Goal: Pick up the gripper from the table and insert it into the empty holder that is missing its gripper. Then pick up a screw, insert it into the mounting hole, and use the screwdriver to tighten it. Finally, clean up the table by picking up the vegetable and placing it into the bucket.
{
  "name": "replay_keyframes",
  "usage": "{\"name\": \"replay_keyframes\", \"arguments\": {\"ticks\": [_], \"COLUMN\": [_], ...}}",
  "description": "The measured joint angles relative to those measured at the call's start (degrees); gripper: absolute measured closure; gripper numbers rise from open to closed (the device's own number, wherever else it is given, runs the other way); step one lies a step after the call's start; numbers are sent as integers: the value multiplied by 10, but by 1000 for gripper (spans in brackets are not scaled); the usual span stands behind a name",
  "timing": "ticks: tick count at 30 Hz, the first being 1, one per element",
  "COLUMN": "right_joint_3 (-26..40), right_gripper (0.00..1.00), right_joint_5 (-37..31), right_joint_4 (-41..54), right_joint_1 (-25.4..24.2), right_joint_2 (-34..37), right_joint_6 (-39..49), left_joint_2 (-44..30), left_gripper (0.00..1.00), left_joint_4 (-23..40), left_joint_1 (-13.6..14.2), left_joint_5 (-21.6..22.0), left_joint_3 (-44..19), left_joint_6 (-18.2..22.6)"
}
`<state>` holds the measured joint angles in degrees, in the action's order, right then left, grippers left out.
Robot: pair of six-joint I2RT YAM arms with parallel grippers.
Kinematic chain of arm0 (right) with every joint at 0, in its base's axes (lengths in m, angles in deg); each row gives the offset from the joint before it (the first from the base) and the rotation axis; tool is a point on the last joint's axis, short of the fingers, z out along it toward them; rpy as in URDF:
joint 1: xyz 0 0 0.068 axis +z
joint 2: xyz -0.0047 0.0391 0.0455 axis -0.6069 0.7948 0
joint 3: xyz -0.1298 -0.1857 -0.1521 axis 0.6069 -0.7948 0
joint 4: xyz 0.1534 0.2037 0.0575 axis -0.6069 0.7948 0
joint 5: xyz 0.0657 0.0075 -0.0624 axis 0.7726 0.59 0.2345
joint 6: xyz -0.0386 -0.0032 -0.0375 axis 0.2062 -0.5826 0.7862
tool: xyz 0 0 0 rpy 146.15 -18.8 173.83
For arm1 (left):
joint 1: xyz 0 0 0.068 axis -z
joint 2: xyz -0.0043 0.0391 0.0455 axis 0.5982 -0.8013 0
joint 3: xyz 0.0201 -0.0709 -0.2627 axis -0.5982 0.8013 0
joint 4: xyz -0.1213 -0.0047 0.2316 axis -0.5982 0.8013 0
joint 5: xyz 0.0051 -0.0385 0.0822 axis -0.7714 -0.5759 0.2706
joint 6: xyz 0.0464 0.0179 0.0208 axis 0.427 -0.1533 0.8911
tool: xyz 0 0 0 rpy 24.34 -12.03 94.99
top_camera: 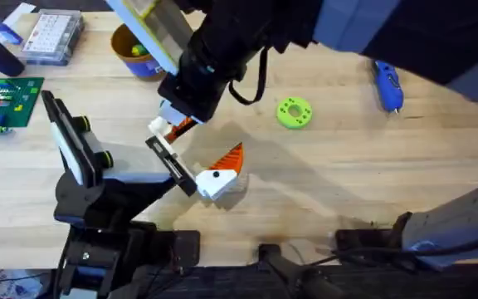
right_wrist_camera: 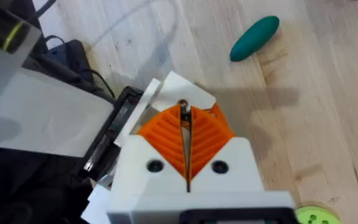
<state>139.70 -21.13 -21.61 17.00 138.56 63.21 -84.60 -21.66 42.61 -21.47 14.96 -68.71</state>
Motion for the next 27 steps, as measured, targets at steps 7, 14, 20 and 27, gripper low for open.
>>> {"name": "replay_keyframes", "arguments": {"ticks": [7, 14, 20, 27], "right_joint_3": [0, 0, 0, 0], "right_gripper": [990, 990, 990, 990], "right_joint_5": [0, 0, 2, 2], "right_joint_4": [0, 0, -4, -5], "right_joint_1": [2, 6, 6, 6], "right_joint_2": [17, 20, 28, 32], "right_joint_6": [0, 0, 0, 0], "left_joint_2": [0, 0, -1, -2], "left_gripper": [11, 11, 11, 11], "left_joint_4": [0, 0, 0, 0], "left_joint_1": [0, 0, 0, 0], "left_joint_5": [0, 0, 1, 4], "left_joint_3": [0, 0, 0, 0], "left_joint_6": [-1, -1, -9, -20]}}
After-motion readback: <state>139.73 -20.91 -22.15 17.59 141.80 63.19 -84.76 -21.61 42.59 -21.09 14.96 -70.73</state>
